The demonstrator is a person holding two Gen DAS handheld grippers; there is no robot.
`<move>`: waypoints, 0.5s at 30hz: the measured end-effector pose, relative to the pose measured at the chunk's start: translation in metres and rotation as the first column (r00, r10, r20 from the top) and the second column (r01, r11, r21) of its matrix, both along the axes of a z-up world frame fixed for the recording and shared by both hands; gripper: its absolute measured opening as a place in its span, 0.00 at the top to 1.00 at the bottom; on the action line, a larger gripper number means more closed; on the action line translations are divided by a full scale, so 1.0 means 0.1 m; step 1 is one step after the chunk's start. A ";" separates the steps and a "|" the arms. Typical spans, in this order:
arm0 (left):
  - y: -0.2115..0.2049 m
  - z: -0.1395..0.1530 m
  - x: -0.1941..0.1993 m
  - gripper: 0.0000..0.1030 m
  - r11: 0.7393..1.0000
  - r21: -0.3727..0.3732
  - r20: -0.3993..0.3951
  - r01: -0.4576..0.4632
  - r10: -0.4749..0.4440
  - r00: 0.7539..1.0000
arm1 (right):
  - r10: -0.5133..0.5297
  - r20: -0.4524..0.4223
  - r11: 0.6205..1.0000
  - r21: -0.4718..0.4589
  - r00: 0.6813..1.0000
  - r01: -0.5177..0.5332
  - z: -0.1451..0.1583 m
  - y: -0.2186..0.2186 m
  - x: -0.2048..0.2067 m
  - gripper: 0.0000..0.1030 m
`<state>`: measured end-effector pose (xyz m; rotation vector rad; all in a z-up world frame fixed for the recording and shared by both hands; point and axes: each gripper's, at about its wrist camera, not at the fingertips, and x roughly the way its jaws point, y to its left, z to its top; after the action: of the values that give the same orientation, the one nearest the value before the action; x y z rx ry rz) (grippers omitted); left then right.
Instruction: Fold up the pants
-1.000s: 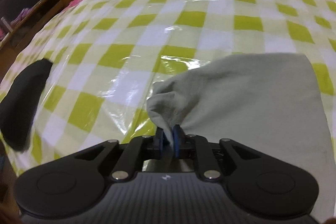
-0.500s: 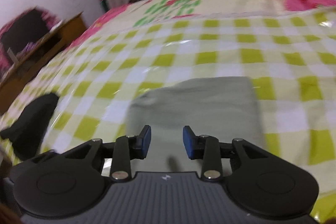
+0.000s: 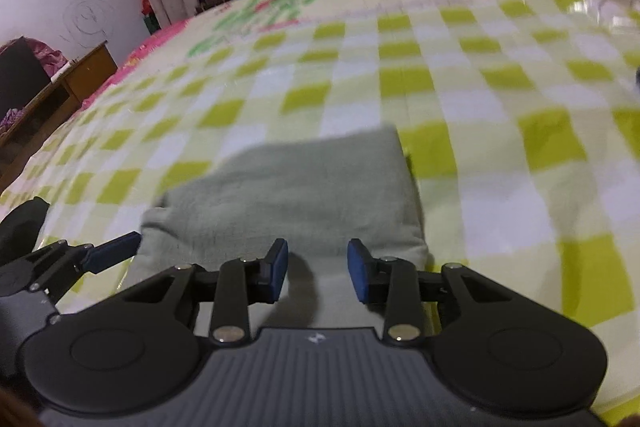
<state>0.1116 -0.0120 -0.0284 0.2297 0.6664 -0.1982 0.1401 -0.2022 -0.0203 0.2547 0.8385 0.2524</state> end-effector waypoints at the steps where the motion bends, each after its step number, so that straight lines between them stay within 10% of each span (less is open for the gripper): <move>1: 0.03 -0.01 -0.01 0.22 1.000 -0.013 -0.005 0.005 -0.005 1.000 | -0.007 -0.003 1.000 0.006 1.000 0.007 -0.01 -0.01 -0.02 0.68; 7: 0.12 0.16 -0.23 0.22 0.999 -0.043 0.027 -0.014 0.015 1.000 | -0.047 0.093 0.999 0.010 0.995 0.046 0.25 -0.06 -0.40 0.66; 15: 0.03 0.12 -0.48 0.22 1.000 0.025 -0.032 0.019 -0.018 0.999 | -0.091 0.002 0.996 0.008 0.996 0.091 0.12 -0.07 -0.60 0.66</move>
<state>0.0641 -0.0086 -0.0168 0.2572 0.6992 -0.2115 0.0800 -0.2093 -0.0082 0.2991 0.8219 0.1709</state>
